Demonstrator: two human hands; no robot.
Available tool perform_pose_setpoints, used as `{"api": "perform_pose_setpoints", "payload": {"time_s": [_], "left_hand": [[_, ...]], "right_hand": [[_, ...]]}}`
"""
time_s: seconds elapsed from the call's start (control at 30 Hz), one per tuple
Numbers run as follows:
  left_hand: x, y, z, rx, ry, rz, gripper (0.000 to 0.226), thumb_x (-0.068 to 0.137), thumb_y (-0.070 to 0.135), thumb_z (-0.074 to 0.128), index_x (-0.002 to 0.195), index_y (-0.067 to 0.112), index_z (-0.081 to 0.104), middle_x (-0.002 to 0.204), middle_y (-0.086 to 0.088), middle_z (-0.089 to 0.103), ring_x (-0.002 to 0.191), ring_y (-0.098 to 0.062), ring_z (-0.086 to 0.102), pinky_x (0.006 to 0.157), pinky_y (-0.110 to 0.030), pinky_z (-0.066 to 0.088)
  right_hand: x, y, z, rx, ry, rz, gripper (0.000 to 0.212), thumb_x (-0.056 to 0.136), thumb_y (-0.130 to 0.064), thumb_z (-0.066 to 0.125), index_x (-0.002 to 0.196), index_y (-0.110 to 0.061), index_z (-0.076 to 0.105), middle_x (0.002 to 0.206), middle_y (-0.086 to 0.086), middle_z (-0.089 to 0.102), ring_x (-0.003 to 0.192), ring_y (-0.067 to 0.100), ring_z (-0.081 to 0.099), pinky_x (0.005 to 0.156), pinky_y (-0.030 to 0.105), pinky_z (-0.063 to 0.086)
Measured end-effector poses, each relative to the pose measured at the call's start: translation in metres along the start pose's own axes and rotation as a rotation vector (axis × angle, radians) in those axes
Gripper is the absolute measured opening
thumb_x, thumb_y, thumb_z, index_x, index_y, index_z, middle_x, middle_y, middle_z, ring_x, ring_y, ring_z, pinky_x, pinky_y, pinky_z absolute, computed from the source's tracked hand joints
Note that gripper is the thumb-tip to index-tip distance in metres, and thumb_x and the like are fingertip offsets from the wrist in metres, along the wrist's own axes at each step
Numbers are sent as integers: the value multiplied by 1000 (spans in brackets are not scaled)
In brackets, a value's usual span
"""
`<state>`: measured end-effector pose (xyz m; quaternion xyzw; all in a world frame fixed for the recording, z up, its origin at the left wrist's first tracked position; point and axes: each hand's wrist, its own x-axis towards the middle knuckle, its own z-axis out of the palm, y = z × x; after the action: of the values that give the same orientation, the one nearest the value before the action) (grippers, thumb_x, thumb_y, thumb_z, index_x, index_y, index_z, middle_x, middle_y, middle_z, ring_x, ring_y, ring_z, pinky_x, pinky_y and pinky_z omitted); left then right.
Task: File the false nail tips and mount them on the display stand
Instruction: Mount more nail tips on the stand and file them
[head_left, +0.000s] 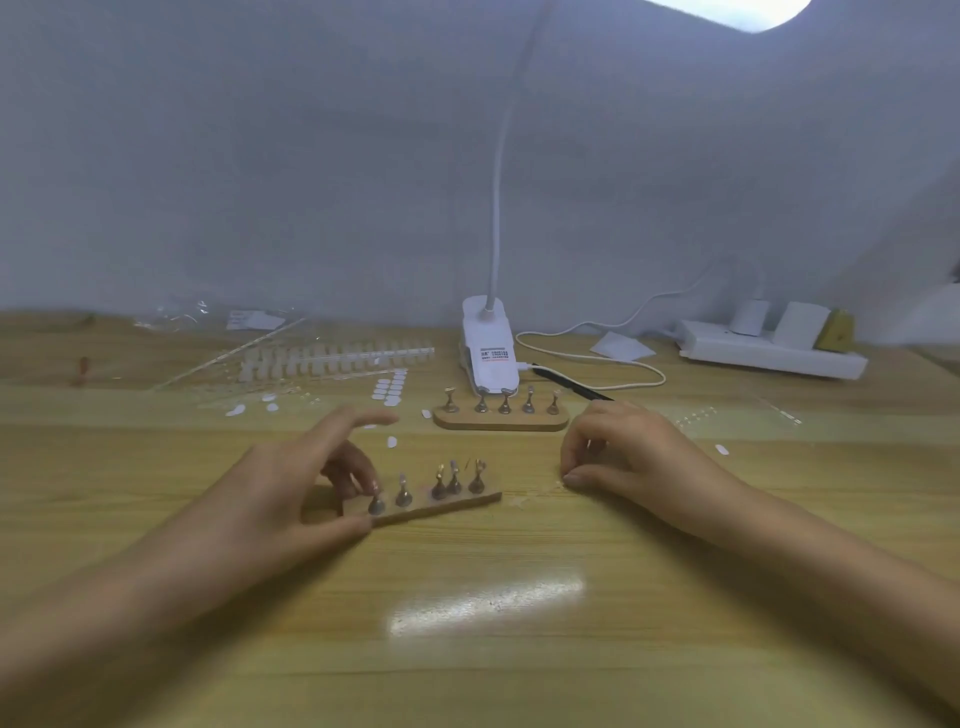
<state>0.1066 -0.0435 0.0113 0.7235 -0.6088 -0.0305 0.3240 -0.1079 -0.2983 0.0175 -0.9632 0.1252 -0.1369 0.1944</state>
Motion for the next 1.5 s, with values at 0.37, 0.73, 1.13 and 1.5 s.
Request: {"api": "perform_pose_setpoints", "payload": {"time_s": [0.37,0.73,1.13,1.5], "left_hand": [[-19,3,49,-203,-137,120,76,78,25,75,146,21,41,97,12,70,65,5,59,62,-3,45],[33,68,68,-179,-160,220,61,79,31,70,128,55,40,99,25,65,81,4,62,70,0,41],[30,60,56,-112,-82,179,73,78,16,79,128,53,42,96,24,67,76,9,61,69,0,41],[43,47,20,-550,-32,-89,34,78,57,72,107,40,66,102,8,72,91,-10,69,80,-27,54]], "right_hand": [[90,-82,42,-192,24,-193,12,93,-31,67,98,-20,68,94,-6,69,84,13,60,67,32,49],[-32,109,-82,-209,349,495,27,85,-28,77,110,-24,68,116,-1,67,103,17,61,91,38,49],[-58,128,-77,-7,564,247,66,81,-1,77,136,-28,51,121,-2,60,106,12,62,101,19,45],[-26,-22,-25,205,214,-410,77,81,-12,80,147,-26,42,132,-10,61,108,12,67,94,20,51]]}}
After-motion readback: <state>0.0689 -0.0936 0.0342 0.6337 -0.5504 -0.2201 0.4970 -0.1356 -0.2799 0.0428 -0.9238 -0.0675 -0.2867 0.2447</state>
